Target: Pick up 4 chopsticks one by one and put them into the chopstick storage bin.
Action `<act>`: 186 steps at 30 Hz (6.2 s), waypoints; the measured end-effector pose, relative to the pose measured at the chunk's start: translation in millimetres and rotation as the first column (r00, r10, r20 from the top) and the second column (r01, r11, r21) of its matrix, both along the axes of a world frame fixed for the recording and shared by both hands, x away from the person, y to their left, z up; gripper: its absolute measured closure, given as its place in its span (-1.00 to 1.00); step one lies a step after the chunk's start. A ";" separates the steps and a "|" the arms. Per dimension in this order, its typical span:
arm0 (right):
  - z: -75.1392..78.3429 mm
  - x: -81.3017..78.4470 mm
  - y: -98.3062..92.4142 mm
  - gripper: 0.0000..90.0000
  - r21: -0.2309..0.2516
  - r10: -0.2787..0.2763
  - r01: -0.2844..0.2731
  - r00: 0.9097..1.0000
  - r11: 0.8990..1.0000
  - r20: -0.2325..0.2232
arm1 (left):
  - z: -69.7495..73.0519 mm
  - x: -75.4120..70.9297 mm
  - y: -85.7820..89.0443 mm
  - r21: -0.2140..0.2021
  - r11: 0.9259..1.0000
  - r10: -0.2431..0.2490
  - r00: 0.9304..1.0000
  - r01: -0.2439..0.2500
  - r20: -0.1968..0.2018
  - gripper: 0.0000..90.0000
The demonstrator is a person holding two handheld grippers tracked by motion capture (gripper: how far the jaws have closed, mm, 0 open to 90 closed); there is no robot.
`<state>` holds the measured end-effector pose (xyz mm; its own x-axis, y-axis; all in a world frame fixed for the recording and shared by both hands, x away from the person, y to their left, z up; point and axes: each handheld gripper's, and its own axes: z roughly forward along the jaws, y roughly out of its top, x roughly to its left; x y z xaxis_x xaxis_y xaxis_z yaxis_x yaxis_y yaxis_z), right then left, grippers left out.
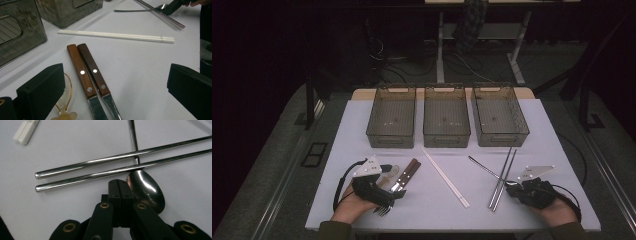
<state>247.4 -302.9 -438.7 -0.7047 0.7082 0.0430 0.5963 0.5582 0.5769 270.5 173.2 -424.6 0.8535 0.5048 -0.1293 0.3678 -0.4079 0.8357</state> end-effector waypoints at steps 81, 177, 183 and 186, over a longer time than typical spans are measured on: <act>-7.8 101.0 -34.4 0.99 0.081 -0.344 0.341 0.938 0.936 0.025 | -2.5 1.6 -1.5 0.009 1.000 -0.012 1.000 0.012 -0.014 -0.99; 1.7 -13.5 40.4 0.99 0.035 0.110 -0.107 0.992 0.994 -0.069 | -3.7 1.6 -2.1 0.009 1.000 -0.019 1.000 0.019 -0.023 -0.99; 2.5 -14.4 36.7 0.99 0.020 0.101 -0.099 0.993 0.995 -0.067 | -3.8 1.9 -2.3 0.008 1.000 -0.020 1.000 0.020 -0.024 -0.99; 2.7 -15.5 32.0 0.99 0.015 0.092 -0.091 0.994 0.996 -0.066 | -3.9 2.1 -2.6 0.008 1.000 -0.020 1.000 0.020 -0.023 -0.99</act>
<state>231.9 -270.9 -436.0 -0.7616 0.6402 0.1004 0.5805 0.6052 0.5448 272.7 170.6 -428.5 0.8602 0.4888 -0.1453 0.3789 -0.4219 0.8237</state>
